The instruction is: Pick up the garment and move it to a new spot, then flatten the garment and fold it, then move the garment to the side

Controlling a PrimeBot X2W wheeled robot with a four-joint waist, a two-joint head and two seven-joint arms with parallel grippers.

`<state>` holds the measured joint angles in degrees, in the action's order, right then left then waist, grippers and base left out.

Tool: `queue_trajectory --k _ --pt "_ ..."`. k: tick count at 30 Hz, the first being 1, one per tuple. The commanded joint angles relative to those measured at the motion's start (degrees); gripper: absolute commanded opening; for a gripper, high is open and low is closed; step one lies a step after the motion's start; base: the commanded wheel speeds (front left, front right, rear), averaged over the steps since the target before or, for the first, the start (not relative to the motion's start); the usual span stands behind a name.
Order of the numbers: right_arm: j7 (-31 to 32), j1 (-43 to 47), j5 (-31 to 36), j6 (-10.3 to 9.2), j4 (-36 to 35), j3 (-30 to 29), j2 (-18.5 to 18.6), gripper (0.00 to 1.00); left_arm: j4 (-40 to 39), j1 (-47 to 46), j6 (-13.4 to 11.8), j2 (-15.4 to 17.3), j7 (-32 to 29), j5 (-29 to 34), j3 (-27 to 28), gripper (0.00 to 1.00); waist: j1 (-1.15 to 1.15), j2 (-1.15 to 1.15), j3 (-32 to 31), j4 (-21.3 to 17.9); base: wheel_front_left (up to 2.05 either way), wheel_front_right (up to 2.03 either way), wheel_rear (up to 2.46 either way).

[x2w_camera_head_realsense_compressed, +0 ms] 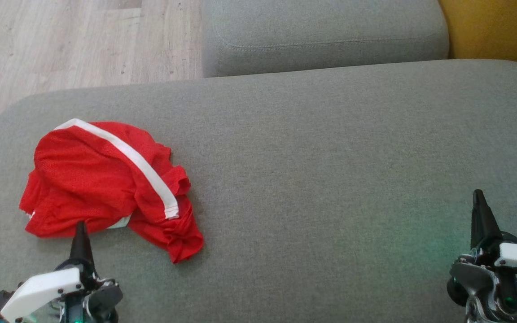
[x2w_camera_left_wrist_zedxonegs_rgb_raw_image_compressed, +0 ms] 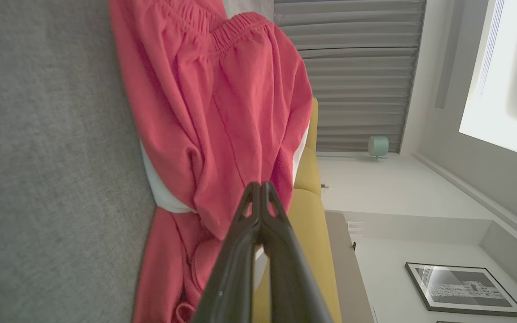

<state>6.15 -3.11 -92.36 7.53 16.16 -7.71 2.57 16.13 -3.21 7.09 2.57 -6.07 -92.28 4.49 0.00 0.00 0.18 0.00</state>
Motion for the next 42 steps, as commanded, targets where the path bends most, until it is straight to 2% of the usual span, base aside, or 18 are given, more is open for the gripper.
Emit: queue_trajectory --k 1,2,3,16,23,34,42 --pt "0.32 -3.08 0.17 -0.04 -2.13 1.21 0.31 0.00 -2.11 -2.97 0.40 0.31 -0.40 0.09 2.01 0.00 0.00 0.00 0.00 0.00 0.00 0.00 0.00" --pt "0.32 -3.08 0.17 -0.04 -2.13 1.21 0.31 0.00 -2.11 -2.97 0.40 0.31 -0.40 0.09 2.01 0.00 0.00 0.00 0.00 0.00 0.00 0.00 0.00" --pt "-0.01 0.00 0.00 0.00 -0.01 0.00 0.00 1.00 0.00 0.00 0.00 0.00 0.00 0.00 0.00 1.00 0.00 0.00 0.00 0.00 0.00 0.00 0.00" --pt "-1.85 0.81 1.90 0.00 0.40 1.10 -0.05 1.00 0.49 0.78 -0.01 -0.02 1.86 1.14 -0.28 1.00 0.00 0.00 -0.10 0.04 0.00 0.00 0.00" --pt "-3.04 0.87 5.77 -0.01 -0.24 1.12 -0.03 1.00 -0.06 0.80 0.02 0.00 3.03 2.64 0.19 1.00 0.00 0.00 -0.18 0.17 0.00 0.00 0.00" --pt "-4.89 0.67 16.13 -0.01 -2.49 0.95 0.00 1.00 -1.73 0.23 -0.08 0.03 4.88 9.19 1.48 1.00 0.00 0.00 -0.12 0.37 0.00 0.00 0.00" --pt "-6.24 0.64 25.60 -0.01 -5.31 2.04 0.03 1.00 -5.24 -0.10 -1.66 0.05 6.23 16.53 0.23 1.00 0.00 0.00 0.01 0.53 0.00 0.00 0.00"
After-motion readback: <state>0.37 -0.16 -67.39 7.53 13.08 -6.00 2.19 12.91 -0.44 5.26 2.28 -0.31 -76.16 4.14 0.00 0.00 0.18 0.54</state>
